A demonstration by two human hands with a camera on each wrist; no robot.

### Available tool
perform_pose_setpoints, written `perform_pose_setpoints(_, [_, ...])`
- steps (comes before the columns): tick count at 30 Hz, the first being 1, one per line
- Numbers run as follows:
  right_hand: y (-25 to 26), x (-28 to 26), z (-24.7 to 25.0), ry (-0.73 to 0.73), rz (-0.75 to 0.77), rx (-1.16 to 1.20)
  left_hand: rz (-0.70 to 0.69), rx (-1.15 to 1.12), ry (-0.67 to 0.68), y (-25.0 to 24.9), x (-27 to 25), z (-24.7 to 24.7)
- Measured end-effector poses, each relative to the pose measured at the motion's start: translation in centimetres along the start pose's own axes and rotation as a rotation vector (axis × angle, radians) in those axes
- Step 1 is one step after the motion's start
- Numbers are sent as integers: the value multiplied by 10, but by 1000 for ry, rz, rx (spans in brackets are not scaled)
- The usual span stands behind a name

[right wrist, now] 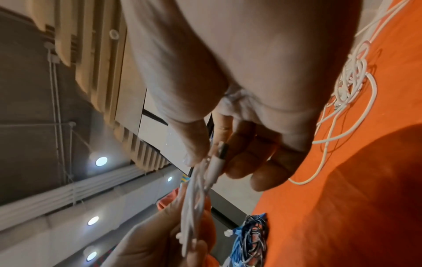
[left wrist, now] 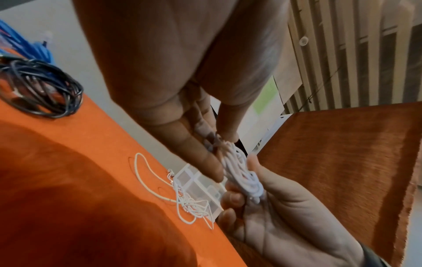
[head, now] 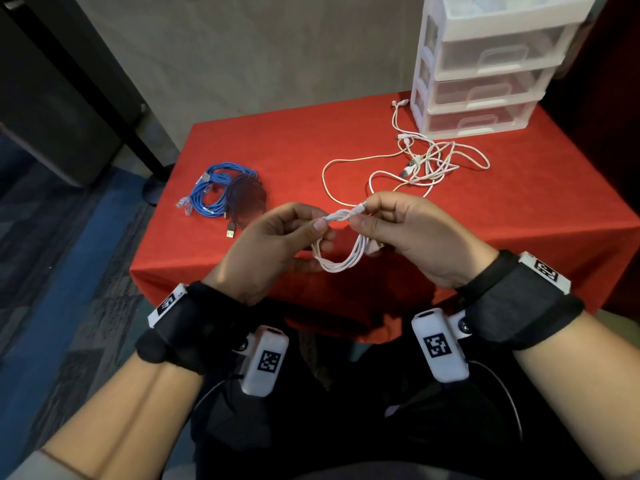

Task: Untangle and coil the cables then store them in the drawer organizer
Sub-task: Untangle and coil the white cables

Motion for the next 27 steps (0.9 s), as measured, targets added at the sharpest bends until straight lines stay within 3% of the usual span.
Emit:
perform_pose_setpoints(5, [-13, 9, 3, 3, 8, -163, 17, -23, -83, 17, 10, 14])
perform_pose_setpoints(13, [-41, 35, 44, -214, 46, -418, 39, 123, -593, 39, 58, 127])
perform_pose_setpoints(15, [-46, 44, 57, -293, 74, -512, 75, 191, -662, 47, 69, 151])
perform_pose_setpoints(16, [-48, 48, 63, -319, 82, -573, 77, 280, -676, 50, 72, 159])
perform_pose_setpoints(20, [-55, 54, 76, -286, 66, -836, 16, 1019, -621, 60, 72, 160])
perform_pose_setpoints(24, [-61, 56, 76, -242, 23, -896, 72, 1239, -500, 62, 82, 152])
perform_pose_setpoints(27, [-62, 58, 73, -246, 15, -883, 98, 1250, -438, 57, 101, 156])
Point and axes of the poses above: each hand's wrist, its own x-axis towards the middle knuckle, its own z-axis out of the back of the hand, y = z × x, the point moved 3 cm from there along x, towards the middle knuckle, and after that the axes turned 2 degrees about x, right-handed, at the moved point
